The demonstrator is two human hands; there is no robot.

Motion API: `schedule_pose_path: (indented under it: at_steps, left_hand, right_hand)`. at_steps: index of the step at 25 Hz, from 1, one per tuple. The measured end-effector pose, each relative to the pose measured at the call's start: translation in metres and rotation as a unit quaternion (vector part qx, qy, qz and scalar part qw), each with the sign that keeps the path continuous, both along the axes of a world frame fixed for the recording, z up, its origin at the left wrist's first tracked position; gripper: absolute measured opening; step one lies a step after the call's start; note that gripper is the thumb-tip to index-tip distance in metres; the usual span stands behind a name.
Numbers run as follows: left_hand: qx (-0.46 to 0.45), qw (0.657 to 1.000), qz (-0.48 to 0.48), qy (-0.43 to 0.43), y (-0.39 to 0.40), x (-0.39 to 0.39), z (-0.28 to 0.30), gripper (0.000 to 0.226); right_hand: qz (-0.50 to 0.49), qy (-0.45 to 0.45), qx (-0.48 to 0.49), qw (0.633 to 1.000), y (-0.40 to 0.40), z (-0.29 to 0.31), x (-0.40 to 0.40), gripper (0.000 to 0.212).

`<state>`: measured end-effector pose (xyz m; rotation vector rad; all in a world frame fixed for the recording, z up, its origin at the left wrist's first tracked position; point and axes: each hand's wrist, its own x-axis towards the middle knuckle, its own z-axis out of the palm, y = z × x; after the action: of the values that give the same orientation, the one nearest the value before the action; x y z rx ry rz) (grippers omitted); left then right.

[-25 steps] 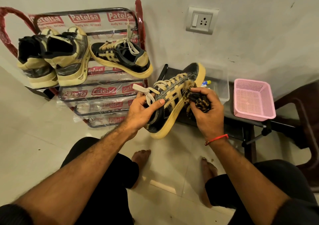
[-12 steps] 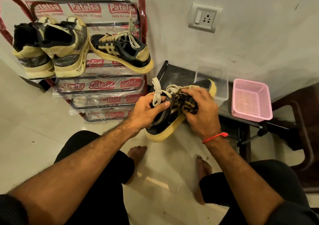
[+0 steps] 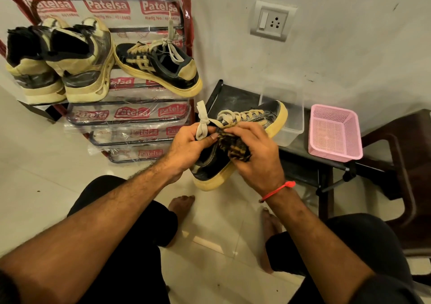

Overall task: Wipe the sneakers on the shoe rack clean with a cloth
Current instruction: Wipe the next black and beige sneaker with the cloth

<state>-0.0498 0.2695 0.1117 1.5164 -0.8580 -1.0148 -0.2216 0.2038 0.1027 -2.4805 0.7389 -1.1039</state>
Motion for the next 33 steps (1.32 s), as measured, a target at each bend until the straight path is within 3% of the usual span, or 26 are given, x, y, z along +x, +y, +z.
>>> schedule_pose_path:
  at_steps: [2,5,10,14,18,22,26,30,33]
  left_hand:
    - [0.005,1.0,0.005,0.004,-0.001,0.0,0.002,0.016]
    - [0.014,1.0,0.008,-0.006,-0.001,-0.004,0.005,0.013]
    - [0.005,1.0,0.021,-0.009,-0.001,-0.001,0.007,0.017]
    - [0.021,0.999,0.034,-0.014,-0.003,-0.005,0.01,0.013]
    - [0.012,1.0,0.013,-0.015,-0.001,-0.004,0.01,0.022]
    - [0.019,0.999,0.032,0.002,-0.004,-0.007,0.011,0.015]
    - [0.017,0.999,0.036,0.011,-0.001,-0.005,0.008,0.018]
    - [0.028,0.998,0.047,0.012,-0.005,-0.005,0.013,0.012]
    - [0.034,0.999,0.04,0.011,-0.002,-0.004,0.01,0.014]
  right_hand:
    - [-0.007,0.006,-0.002,1.0,-0.013,0.002,-0.002,0.036]
    - [-0.107,-0.029,0.029,0.993,-0.043,0.008,-0.019,0.039]
    - [0.042,0.021,-0.025,0.999,0.003,-0.003,0.007,0.034]
    - [-0.094,-0.035,0.034,0.994,-0.042,0.004,-0.017,0.041]
    - [0.067,0.025,-0.025,0.997,0.011,-0.003,0.009,0.038]
    - [-0.048,-0.019,0.011,0.999,-0.031,0.008,-0.002,0.037]
    - [0.047,0.034,-0.026,0.998,0.0,-0.001,0.005,0.034]
    - [-0.043,0.013,0.001,0.999,-0.034,0.007,-0.007,0.034]
    - [0.038,0.041,-0.016,0.998,-0.008,0.0,-0.002,0.034]
